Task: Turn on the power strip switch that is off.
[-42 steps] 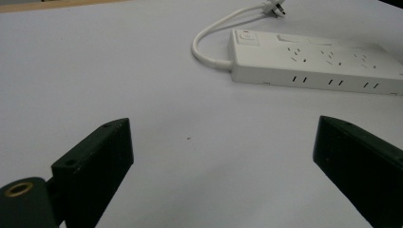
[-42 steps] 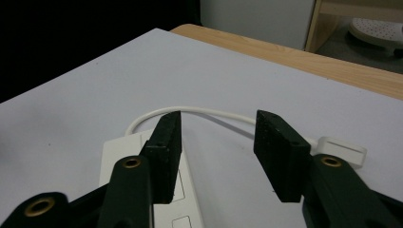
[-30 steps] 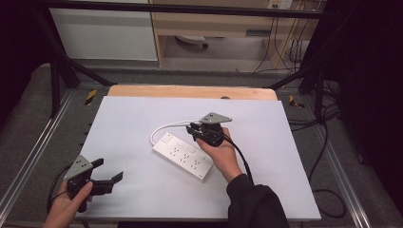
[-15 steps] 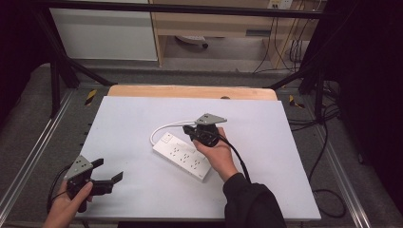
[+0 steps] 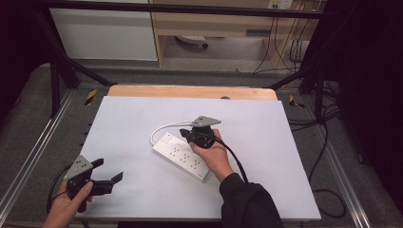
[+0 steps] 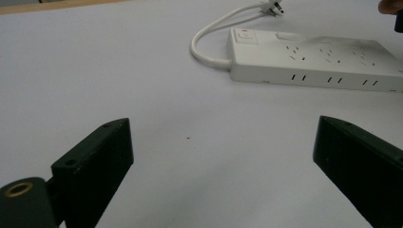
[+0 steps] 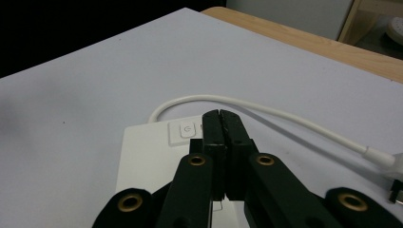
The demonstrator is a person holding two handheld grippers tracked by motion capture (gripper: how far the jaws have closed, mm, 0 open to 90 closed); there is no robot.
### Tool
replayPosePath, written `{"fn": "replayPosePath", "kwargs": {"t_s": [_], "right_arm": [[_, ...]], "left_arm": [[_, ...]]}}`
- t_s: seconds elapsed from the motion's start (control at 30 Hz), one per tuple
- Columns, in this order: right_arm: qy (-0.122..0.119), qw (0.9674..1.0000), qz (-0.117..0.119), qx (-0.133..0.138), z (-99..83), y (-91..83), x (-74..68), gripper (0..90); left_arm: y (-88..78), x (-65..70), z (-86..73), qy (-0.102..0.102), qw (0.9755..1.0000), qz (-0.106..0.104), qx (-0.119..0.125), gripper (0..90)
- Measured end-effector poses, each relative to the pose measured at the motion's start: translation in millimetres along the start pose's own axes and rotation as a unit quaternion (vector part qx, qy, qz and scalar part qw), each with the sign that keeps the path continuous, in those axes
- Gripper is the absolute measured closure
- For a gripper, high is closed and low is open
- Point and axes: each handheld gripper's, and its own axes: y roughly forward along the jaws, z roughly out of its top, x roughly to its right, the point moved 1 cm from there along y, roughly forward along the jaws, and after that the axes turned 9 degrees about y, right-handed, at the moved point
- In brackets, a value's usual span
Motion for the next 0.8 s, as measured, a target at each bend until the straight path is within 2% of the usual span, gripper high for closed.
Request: {"fn": "replayPosePath", "kwargs": {"t_s": [0.8], "right_arm": [[0.003, 0.9993, 0.001, -0.038, -9.1, 16.0, -1.8, 90.0]], "left_arm": [[0.4, -0.4, -0.4, -0.002, 1.0, -0.001, -0.002, 6.2]]}}
